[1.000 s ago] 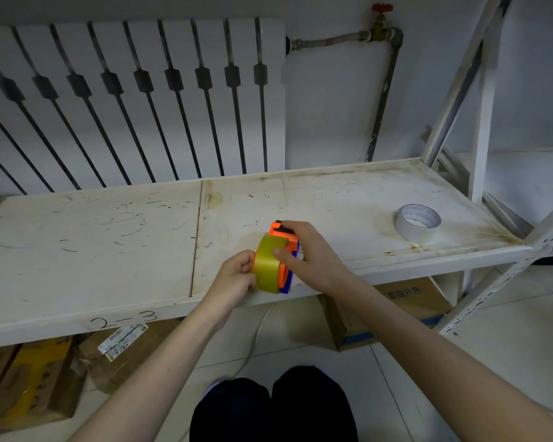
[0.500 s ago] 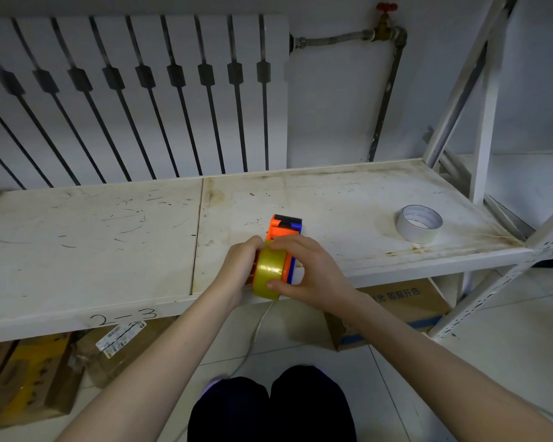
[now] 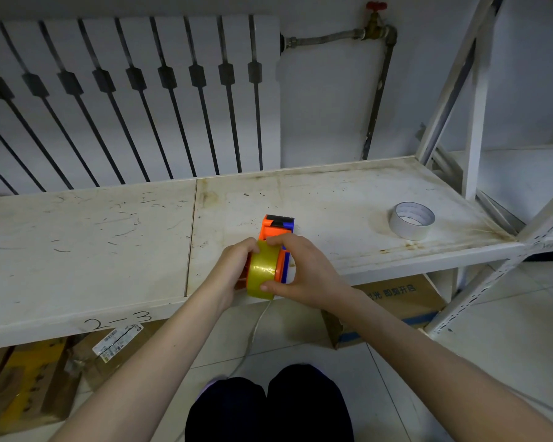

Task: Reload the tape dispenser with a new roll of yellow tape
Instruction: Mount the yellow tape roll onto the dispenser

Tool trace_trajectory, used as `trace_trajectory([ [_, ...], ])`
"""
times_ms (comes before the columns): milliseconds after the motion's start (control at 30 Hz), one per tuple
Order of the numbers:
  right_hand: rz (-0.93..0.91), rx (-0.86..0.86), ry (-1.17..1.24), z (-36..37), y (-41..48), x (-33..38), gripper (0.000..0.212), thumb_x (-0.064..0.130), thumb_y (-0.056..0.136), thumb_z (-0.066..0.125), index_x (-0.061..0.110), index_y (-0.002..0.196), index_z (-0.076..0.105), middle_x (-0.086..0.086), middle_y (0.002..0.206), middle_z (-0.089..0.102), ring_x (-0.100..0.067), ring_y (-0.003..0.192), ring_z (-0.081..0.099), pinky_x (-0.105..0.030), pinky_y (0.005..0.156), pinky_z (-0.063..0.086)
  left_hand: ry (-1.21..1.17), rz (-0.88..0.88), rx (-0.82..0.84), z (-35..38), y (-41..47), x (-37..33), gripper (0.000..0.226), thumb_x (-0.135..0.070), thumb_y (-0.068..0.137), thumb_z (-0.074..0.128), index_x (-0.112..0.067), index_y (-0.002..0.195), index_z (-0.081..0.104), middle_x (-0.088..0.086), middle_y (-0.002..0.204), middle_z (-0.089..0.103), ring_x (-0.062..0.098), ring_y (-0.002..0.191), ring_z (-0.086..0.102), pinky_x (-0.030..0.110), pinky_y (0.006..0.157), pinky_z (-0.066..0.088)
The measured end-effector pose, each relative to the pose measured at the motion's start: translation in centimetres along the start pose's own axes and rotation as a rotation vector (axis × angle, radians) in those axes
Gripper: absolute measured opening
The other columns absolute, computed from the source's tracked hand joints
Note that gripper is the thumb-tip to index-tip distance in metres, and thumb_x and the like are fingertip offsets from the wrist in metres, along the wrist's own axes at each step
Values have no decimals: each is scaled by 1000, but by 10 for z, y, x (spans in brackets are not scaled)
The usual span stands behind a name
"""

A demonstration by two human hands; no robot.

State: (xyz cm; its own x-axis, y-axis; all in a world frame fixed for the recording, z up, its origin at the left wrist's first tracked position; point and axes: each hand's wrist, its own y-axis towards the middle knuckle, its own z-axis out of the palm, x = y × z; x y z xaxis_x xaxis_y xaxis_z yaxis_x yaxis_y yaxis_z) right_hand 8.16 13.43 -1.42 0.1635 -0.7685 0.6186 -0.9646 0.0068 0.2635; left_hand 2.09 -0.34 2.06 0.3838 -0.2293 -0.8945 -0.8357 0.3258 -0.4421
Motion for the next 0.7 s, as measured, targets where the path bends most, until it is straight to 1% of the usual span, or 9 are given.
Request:
trace_trajectory([
  [67,-53,30,-3,-1,-1,-2,74,42,69,78,24,131,41,2,135,47,-13,121,45,-34,96,46,21,-17,1,0,0,-3,14,-22,82,45,-15,82,57,9,78,59,25,71,56,31,67,45],
  [133,-76,47,28,-2,-1,-4,77,43,67,78,24,131,39,1,134,46,-13,121,45,-35,95,48,34,-52,-15,3,0,-8,13,-17,81,43,-13,83,55,9,76,57,26,69,55,30,64,44],
  [233,17,24,140,-2,3,-6,85,43,64,81,24,132,35,2,133,43,-12,118,45,-36,95,49,39,-92,-37,10,0,-15,10,-4,74,40,-8,75,49,10,70,51,28,62,50,27,58,42],
  [333,103,87,131,-2,9,-7,87,39,65,81,21,135,34,0,134,44,-16,116,47,-41,96,49,83,-91,-63,13,2,-18,13,2,69,38,-4,78,46,16,80,46,29,67,48,31,61,41],
  [400,48,97,39,-2,11,-6,86,40,64,82,22,134,35,-1,133,45,-15,115,47,-38,95,49,79,-105,-43,15,-1,-23,9,-6,74,41,-8,76,49,11,73,51,27,61,50,28,59,42],
  [467,-73,67,-58,1,11,-5,86,39,62,82,21,133,37,-2,132,46,-16,116,46,-33,92,48,58,-130,-34,14,-1,-26,8,-14,76,41,-13,75,49,6,67,51,25,60,50,28,57,42],
  [567,-171,29,-122,6,10,-8,87,34,61,82,18,134,37,-3,134,46,-17,120,43,-32,91,46,47,-143,-77,15,-1,-29,11,-12,76,38,-14,67,42,6,65,45,25,58,46,30,56,40],
  [633,-134,40,-70,7,9,-10,95,37,60,83,19,137,32,-2,138,42,-15,123,42,-31,95,45,62,-143,-100,16,-1,-29,13,-7,78,36,-11,68,42,9,67,46,26,59,46,29,56,40],
  [700,-36,53,56,7,9,-11,100,45,61,82,20,140,26,-1,140,36,-14,123,41,-32,98,45,89,-120,-123,17,1,-28,13,1,78,35,-6,72,45,14,73,48,27,64,48,30,62,42],
])
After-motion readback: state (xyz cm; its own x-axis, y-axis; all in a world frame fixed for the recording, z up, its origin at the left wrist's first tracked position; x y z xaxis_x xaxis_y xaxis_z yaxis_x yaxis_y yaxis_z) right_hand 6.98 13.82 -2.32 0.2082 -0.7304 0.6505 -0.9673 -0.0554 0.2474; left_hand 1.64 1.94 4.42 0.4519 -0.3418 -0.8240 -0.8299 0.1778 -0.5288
